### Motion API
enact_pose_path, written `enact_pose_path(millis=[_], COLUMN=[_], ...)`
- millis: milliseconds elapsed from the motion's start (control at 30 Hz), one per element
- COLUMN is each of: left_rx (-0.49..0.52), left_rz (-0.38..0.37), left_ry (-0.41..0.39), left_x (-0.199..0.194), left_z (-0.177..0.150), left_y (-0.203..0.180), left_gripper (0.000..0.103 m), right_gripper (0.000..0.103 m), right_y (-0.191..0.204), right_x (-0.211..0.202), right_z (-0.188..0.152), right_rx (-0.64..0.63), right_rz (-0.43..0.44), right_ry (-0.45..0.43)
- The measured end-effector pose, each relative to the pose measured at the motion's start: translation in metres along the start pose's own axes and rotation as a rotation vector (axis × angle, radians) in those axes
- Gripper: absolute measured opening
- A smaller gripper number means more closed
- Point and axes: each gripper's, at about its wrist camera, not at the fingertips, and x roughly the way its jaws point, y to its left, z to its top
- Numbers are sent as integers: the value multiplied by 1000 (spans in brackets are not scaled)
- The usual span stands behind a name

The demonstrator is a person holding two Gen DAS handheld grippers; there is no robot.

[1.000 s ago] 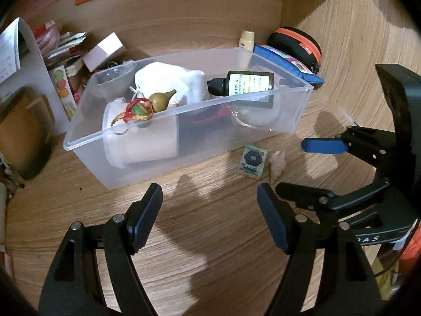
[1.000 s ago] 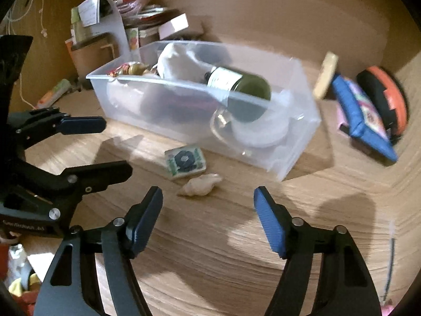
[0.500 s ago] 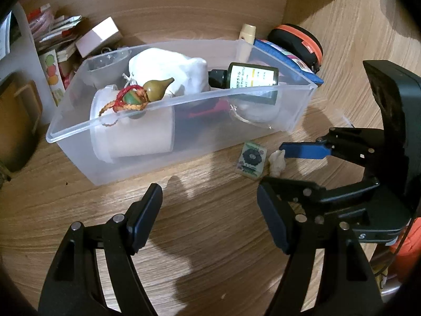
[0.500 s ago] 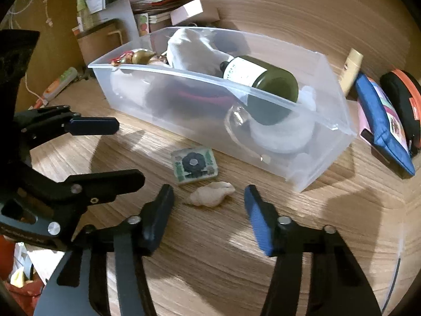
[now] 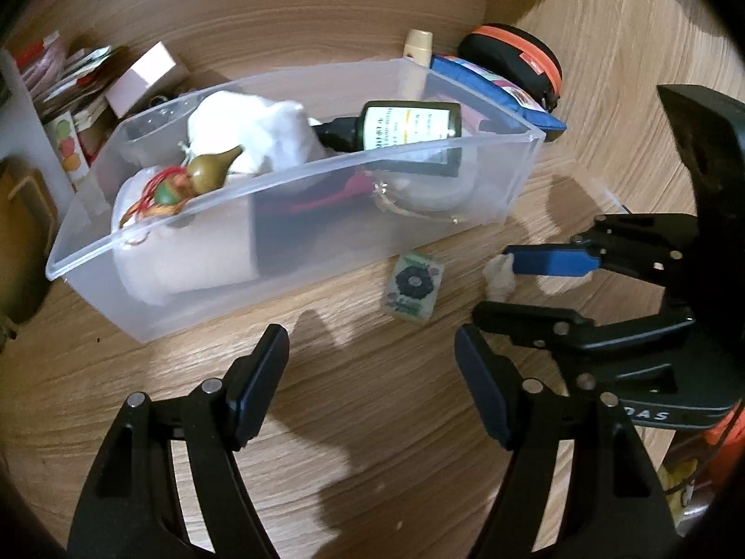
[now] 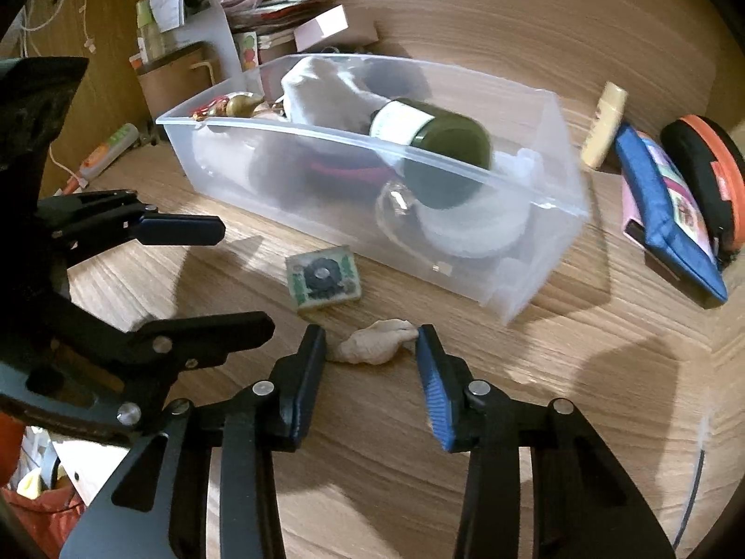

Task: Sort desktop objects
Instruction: 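Move the right tool to the white seashell while the left tool reaches the green square tile, then grasp the white seashell with the right tool while the left tool grasps the green tile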

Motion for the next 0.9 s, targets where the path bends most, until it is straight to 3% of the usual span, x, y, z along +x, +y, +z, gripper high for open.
enact_pose_path(millis=[267, 600, 700, 767, 900], left_rx=[-4, 17, 42, 40, 12], left_rz=[-7, 48, 49, 56, 55], left_ry=[29, 39, 36, 32, 28], left_x=[15, 29, 29, 28, 29], left_z=[12, 25, 25, 25, 27], left_y=[-17, -33, -38, -37, -32], left_gripper=[58, 55, 44, 31, 24], right_gripper=[37, 37, 37, 37, 37], right_y=[-16, -33, -36, -36, -36], right_x=[-23, -37, -40, -42, -43], right_z=[-13, -24, -25, -26, -27], right_rx=[18, 35, 42, 44, 55], right_rz=[-10, 5, 7, 6, 5], right_ry=[-44, -83, -92, -97, -105])
